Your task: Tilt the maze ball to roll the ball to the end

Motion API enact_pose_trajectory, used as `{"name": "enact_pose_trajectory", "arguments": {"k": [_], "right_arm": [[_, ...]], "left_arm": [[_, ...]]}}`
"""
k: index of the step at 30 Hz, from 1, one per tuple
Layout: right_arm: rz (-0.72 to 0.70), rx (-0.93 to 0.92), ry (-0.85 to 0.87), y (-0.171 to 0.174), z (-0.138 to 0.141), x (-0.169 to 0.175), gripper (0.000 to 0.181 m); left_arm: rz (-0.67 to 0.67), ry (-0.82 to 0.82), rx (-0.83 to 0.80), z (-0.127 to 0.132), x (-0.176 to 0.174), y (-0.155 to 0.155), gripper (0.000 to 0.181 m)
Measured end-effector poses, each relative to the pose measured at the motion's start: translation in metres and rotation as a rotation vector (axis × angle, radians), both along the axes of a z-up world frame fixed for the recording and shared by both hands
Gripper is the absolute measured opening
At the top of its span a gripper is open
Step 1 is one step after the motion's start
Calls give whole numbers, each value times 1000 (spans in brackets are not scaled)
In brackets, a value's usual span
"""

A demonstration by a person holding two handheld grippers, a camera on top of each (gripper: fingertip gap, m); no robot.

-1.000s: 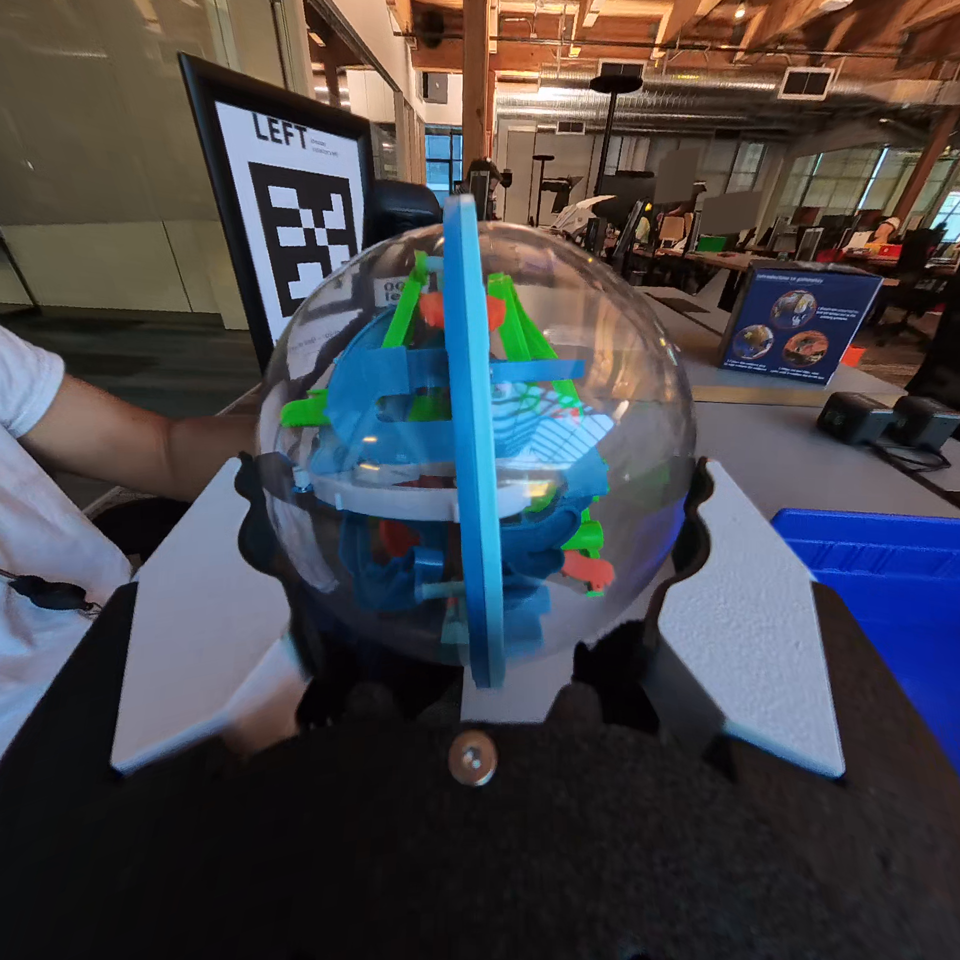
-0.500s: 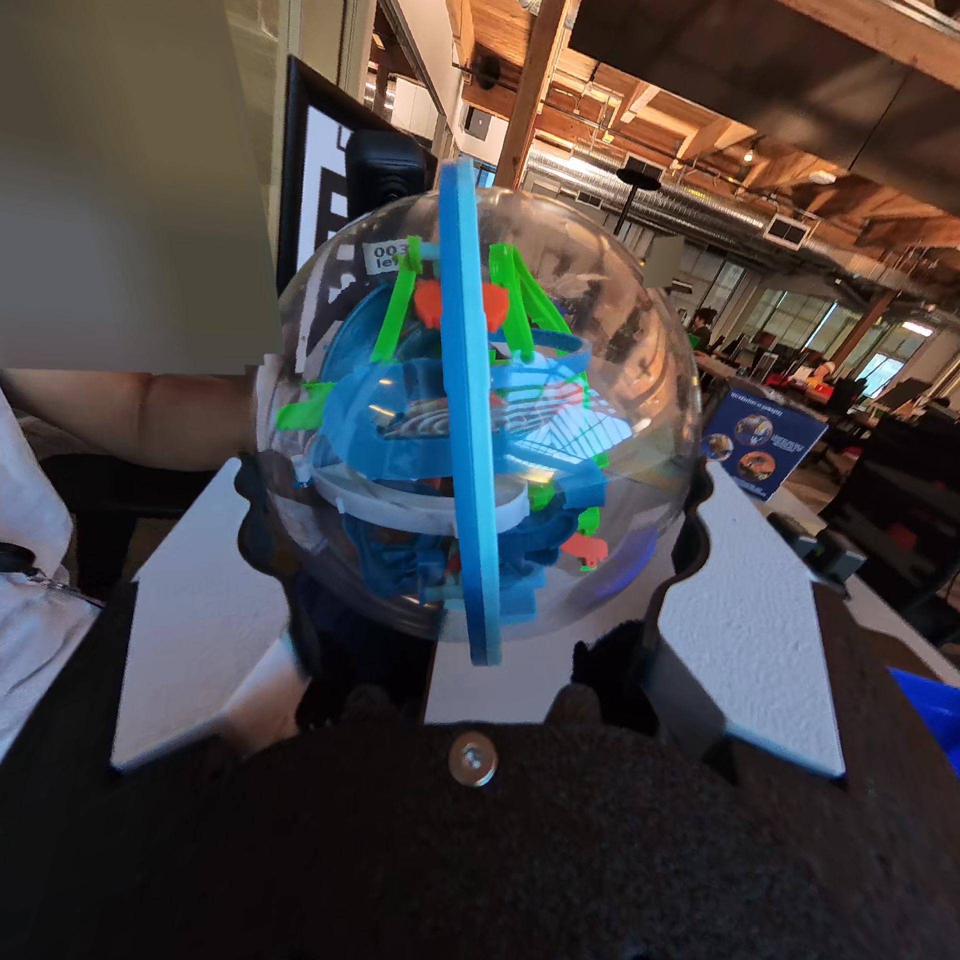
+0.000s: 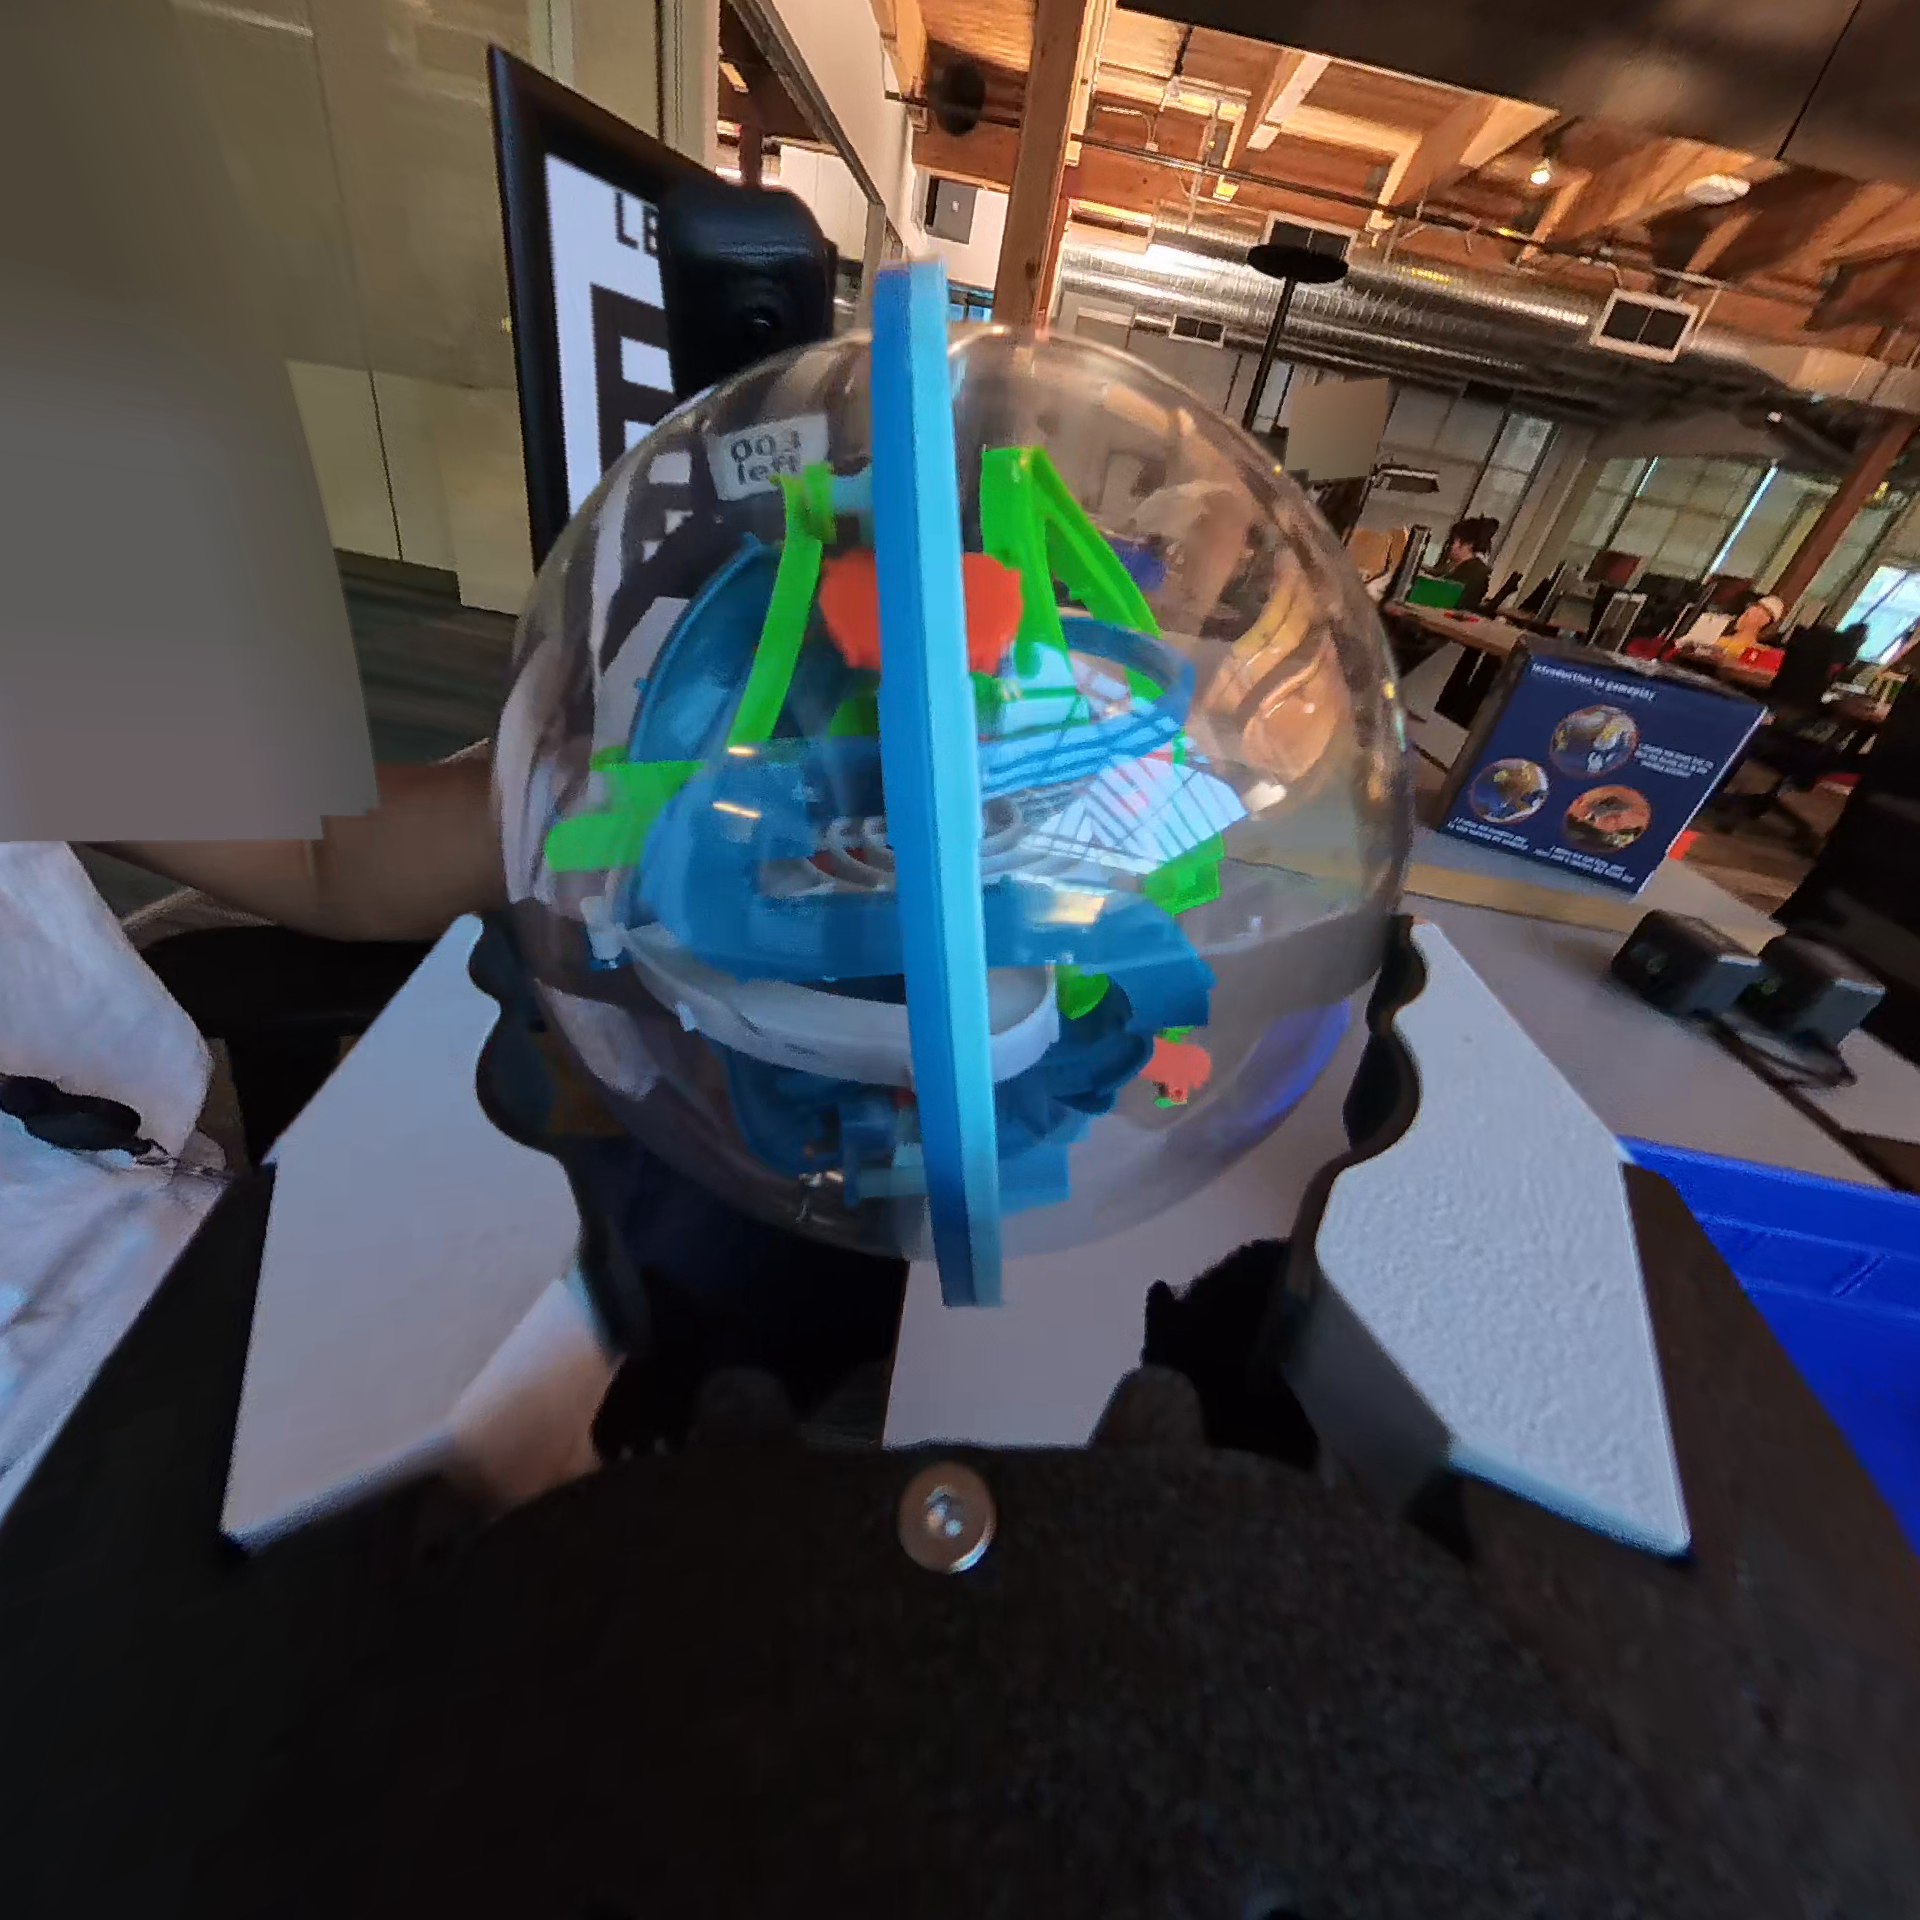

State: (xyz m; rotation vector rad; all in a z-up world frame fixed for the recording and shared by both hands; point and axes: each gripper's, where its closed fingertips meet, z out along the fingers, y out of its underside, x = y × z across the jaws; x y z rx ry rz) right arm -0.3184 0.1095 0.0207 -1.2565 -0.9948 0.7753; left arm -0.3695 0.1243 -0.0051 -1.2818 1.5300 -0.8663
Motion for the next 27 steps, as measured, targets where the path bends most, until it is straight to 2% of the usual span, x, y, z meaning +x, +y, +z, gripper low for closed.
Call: {"name": "enact_pose_trajectory", "arguments": {"k": [4,12,27], "right_arm": [[-13,-21,-7,4,-4,2,153],[-12,3,-8,0,2,1,154],[-35,-11,-19,1,2,8,153]], "left_arm": [[-10,-3,-33,-9,3,4,149],[-11,-13,-15,-4,2,1,149],[-31,-10,-77,-20,11,2,148]]}}
